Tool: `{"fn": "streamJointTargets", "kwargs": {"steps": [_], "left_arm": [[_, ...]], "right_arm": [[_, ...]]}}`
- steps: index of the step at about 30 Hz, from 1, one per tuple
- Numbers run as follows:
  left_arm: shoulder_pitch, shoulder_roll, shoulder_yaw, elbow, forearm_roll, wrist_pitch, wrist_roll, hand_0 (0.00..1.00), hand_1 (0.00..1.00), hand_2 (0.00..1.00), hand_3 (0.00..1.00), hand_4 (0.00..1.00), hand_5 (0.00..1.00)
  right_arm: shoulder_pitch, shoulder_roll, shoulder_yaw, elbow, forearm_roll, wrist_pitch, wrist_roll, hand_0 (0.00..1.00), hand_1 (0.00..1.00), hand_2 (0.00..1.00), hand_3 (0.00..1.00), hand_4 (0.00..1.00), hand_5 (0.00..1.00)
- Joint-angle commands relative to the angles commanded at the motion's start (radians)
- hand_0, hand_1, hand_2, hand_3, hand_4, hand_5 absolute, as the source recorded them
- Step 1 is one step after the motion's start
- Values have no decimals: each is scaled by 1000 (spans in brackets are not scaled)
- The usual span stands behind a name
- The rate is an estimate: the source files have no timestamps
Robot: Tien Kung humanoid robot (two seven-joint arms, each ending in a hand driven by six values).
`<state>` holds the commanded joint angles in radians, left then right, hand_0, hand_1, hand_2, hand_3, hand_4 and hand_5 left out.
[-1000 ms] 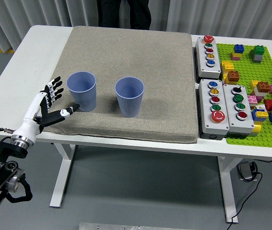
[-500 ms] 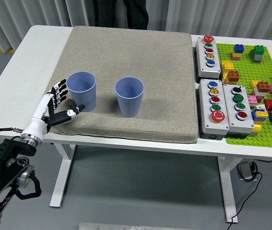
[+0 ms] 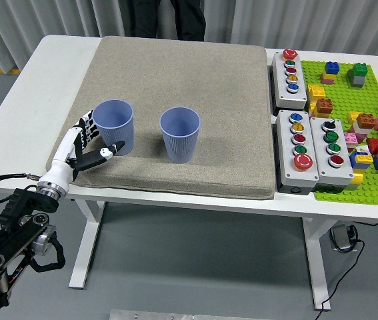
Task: Pick cup pour cup place
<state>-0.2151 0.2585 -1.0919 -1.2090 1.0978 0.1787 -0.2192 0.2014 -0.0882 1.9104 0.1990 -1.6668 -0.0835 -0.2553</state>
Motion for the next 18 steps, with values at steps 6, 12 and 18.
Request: {"fn": "streamJointTargets", "kwargs": {"steps": [6, 12, 18], "left_arm": [[-13, -1, 3, 6, -1, 1, 3, 927, 938, 998, 998, 907, 203], [-32, -3, 8, 17, -6, 0, 3, 925, 937, 998, 998, 905, 208], [-50, -7, 21, 23, -15, 3, 2, 925, 935, 998, 998, 905, 217]], "right_arm": [[-2, 1, 1, 0, -3, 0, -1, 703, 645, 603, 598, 6, 347], [0, 1, 1, 1, -6, 0, -1, 703, 645, 603, 599, 5, 346], [2, 1, 1, 1, -6, 1, 0, 703, 645, 603, 598, 5, 343]]}}
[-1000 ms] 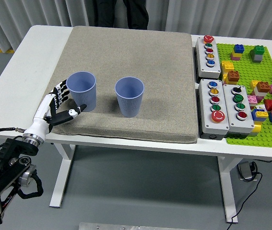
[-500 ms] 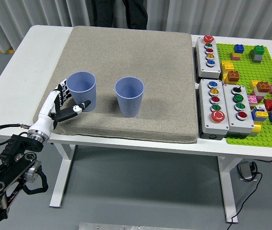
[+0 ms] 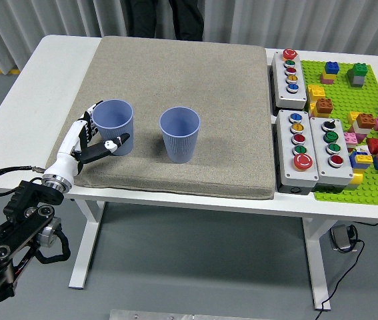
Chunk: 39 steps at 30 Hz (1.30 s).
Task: Pick cup pour cup place
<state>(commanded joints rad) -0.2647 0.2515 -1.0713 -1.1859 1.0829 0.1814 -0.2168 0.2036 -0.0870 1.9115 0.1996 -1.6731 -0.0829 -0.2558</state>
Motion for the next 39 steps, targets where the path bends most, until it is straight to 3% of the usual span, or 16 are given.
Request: {"fn": "streamJointTargets", "kwargs": {"steps": [15, 31, 33, 34, 39], "left_arm": [[-44, -23, -1, 32, -10, -5, -4, 924, 929, 998, 998, 906, 217], [-48, -29, 3, 49, -17, -20, 1, 897, 892, 996, 998, 905, 224], [-49, -27, 4, 49, -20, -12, -1, 897, 892, 996, 998, 905, 224], [-49, -27, 4, 49, -23, -9, -2, 847, 845, 958, 968, 905, 228], [-56, -30, 13, 49, -36, 17, -6, 847, 845, 958, 968, 905, 228]], "right_arm": [[8, -1, 1, -1, -2, 1, 1, 702, 645, 603, 598, 7, 341], [12, 0, 2, -1, -5, 2, 0, 702, 645, 603, 598, 9, 338], [12, 0, 3, -1, -6, 2, 0, 702, 645, 603, 598, 9, 338], [12, 0, 3, -1, -7, 3, 0, 702, 645, 603, 599, 9, 337], [16, -1, 3, -1, -7, 2, 1, 702, 645, 603, 599, 9, 337]]}}
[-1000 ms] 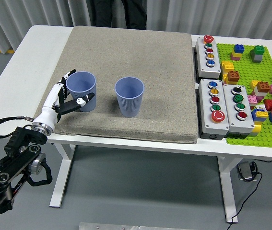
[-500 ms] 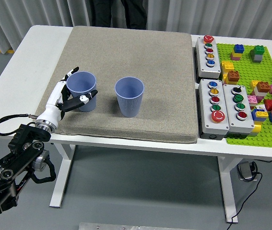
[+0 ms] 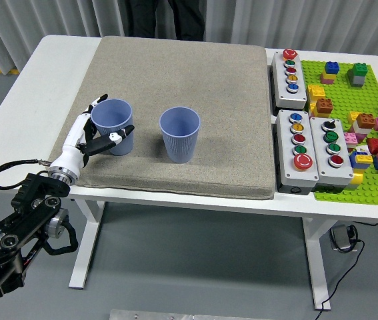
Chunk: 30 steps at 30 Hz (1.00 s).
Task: Pick cup pour cup place
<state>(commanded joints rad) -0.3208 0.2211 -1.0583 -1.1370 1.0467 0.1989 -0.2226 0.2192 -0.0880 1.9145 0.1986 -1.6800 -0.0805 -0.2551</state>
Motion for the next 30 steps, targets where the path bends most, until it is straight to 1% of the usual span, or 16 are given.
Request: {"fn": "streamJointTargets", "kwargs": {"steps": [1, 6, 7, 12, 13, 18, 19, 24, 25, 26, 30], "left_arm": [[-3, 0, 3, 1, 0, 1, 2, 776, 743, 859, 830, 895, 233], [-15, -4, 17, 9, -3, -6, 12, 776, 743, 859, 830, 895, 233], [-15, -4, 18, 9, -3, -7, 12, 756, 705, 775, 754, 891, 233], [-13, -9, 23, 14, -7, -9, 13, 756, 705, 775, 754, 891, 233], [-13, -9, 25, 14, -7, -7, 14, 728, 659, 682, 681, 890, 234], [-12, -10, 29, 15, -22, 20, -1, 728, 659, 682, 681, 890, 234], [-11, -10, 30, 15, -26, 28, -5, 659, 575, 577, 581, 886, 242], [-7, -13, 36, 9, -31, 40, -13, 659, 575, 577, 581, 886, 242], [-5, -14, 36, 5, -26, 43, -13, 615, 533, 549, 538, 882, 240], [-3, -14, 35, 3, -24, 44, -13, 615, 533, 549, 538, 882, 240], [15, -13, 18, -30, 33, 52, -1, 615, 533, 549, 538, 882, 240]], "right_arm": [[1, 0, -1, 0, 1, 0, 0, 702, 645, 604, 598, 10, 336], [3, 0, 0, 0, 0, 0, 0, 702, 645, 604, 598, 10, 336], [3, 0, 0, 0, -1, 0, 0, 702, 645, 603, 598, 10, 337], [3, 0, 2, 1, -4, 1, -1, 702, 645, 603, 598, 10, 337], [3, 1, 2, 0, -4, 1, -1, 702, 645, 603, 598, 10, 337], [2, 1, 3, 0, -5, 1, -1, 702, 645, 603, 598, 10, 337], [3, 1, 3, 0, -5, 1, -1, 702, 645, 603, 598, 12, 339], [5, 0, 3, 0, -6, 1, -1, 702, 645, 603, 598, 12, 339], [5, 0, 3, 0, -6, 1, -1, 702, 645, 604, 597, 12, 339], [5, 0, 3, 0, -5, 1, -1, 702, 645, 604, 597, 12, 339], [3, 1, 3, 1, -4, 0, -1, 702, 645, 604, 597, 12, 339]]}}
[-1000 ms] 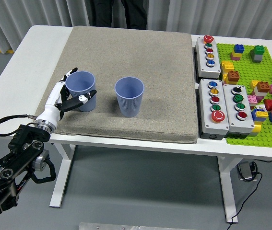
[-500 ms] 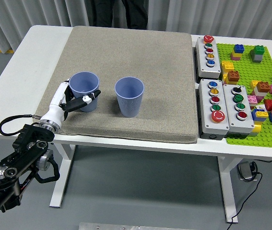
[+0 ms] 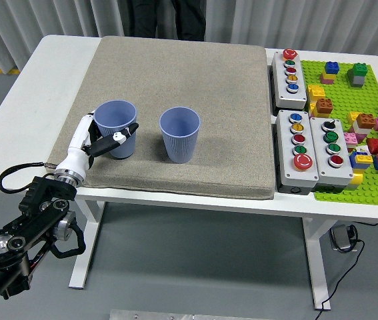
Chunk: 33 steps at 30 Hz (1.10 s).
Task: Pick cup pour cup place
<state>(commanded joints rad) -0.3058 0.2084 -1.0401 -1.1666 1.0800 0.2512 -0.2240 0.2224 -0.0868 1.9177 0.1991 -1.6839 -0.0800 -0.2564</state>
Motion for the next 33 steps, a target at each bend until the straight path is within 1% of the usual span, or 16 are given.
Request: {"fn": "streamJointTargets", "kwargs": {"steps": [1, 6, 8, 10, 11, 12, 14, 16, 18, 20, 26, 28, 30, 31, 33], "left_arm": [[4, 2, -4, -7, 15, 2, 3, 598, 522, 542, 529, 877, 242], [4, 15, -16, -27, 78, 9, 20, 598, 522, 542, 529, 877, 242], [0, 25, -23, -36, 129, 14, 35, 596, 521, 543, 526, 870, 243], [-8, 37, -25, -46, 189, 20, 62, 596, 521, 543, 526, 870, 243], [-13, 45, -24, -52, 226, 19, 80, 596, 521, 543, 526, 870, 243], [-15, 48, -24, -54, 257, 18, 87, 596, 521, 543, 526, 870, 243], [-34, 67, -12, -67, 329, 9, 114, 590, 520, 546, 522, 857, 227], [-47, 77, -1, -75, 366, 2, 126, 590, 520, 546, 522, 857, 227], [-66, 90, 13, -87, 395, -5, 138, 590, 520, 546, 522, 857, 227], [-82, 98, 23, -95, 400, -12, 145, 588, 520, 549, 527, 849, 220], [-111, 106, 38, -116, 408, -20, 153, 587, 522, 548, 530, 849, 219], [-120, 109, 46, -127, 426, -26, 160, 587, 522, 548, 530, 849, 219], [-131, 113, 52, -138, 470, -31, 174, 587, 522, 548, 530, 849, 219], [-136, 114, 54, -142, 502, -33, 180, 585, 520, 548, 531, 825, 185], [-144, 117, 57, -146, 544, -33, 188, 585, 520, 548, 531, 825, 185]], "right_arm": [[-1, 0, 0, 0, 0, 0, 0, 702, 645, 603, 597, 11, 338], [-4, 0, 1, 0, -3, 0, 0, 702, 645, 603, 597, 11, 338], [-6, 0, 2, 0, -3, 0, -1, 702, 645, 603, 597, 9, 340], [-8, 0, 2, 0, -3, 0, 0, 702, 645, 603, 597, 9, 340], [-9, 0, 2, 0, -3, 0, 0, 702, 645, 603, 597, 9, 340], [-9, 0, 2, 0, -3, 0, 0, 702, 645, 603, 597, 9, 340], [-10, -1, 0, 0, -1, 0, 0, 701, 645, 603, 598, 7, 337], [-11, -2, -1, 0, -1, 0, 0, 701, 645, 603, 598, 7, 337], [-12, -2, -1, 0, 0, -1, -1, 701, 645, 603, 598, 7, 337], [-13, -2, -1, 1, -1, -1, -1, 702, 646, 603, 598, 9, 337], [-15, -3, -3, 1, 1, -1, -2, 702, 645, 603, 598, 8, 338], [-14, -3, -4, 1, 3, -2, -1, 702, 645, 603, 598, 8, 338], [-13, -3, -3, 0, 3, -2, -1, 702, 645, 603, 598, 8, 338], [-13, -3, -3, 0, 4, -2, -1, 702, 646, 603, 598, 8, 337], [-12, -3, -3, 0, 3, -2, -1, 702, 646, 603, 598, 8, 337]]}}
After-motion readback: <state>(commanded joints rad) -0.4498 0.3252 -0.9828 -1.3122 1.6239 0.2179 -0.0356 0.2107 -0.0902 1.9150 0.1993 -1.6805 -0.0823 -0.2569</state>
